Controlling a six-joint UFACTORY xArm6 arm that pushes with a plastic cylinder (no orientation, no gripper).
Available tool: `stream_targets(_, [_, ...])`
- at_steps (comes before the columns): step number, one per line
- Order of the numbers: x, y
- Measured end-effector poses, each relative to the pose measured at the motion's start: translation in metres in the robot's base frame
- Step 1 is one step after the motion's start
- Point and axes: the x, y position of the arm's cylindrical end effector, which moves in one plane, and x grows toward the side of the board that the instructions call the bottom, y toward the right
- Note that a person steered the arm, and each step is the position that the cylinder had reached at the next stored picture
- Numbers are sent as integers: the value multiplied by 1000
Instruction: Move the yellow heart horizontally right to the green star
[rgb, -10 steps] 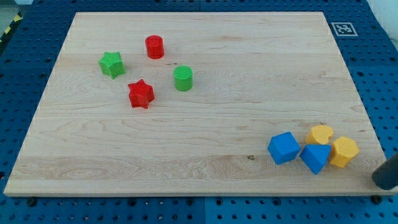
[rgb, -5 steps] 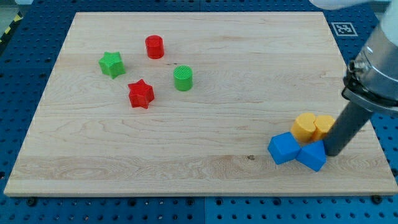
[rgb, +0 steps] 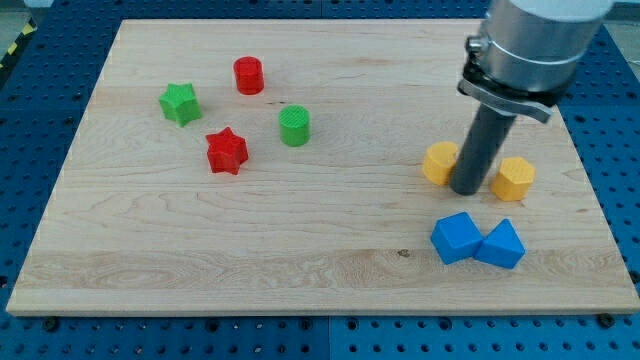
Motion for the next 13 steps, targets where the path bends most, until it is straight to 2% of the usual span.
stream_targets(3, [-77,-68])
stream_targets(5, [-106,-109])
stream_targets(7, [-86,-114])
stream_targets(9, [-107,-27])
stream_targets(10, [-108,-26])
stream_targets(13, [-133,-97])
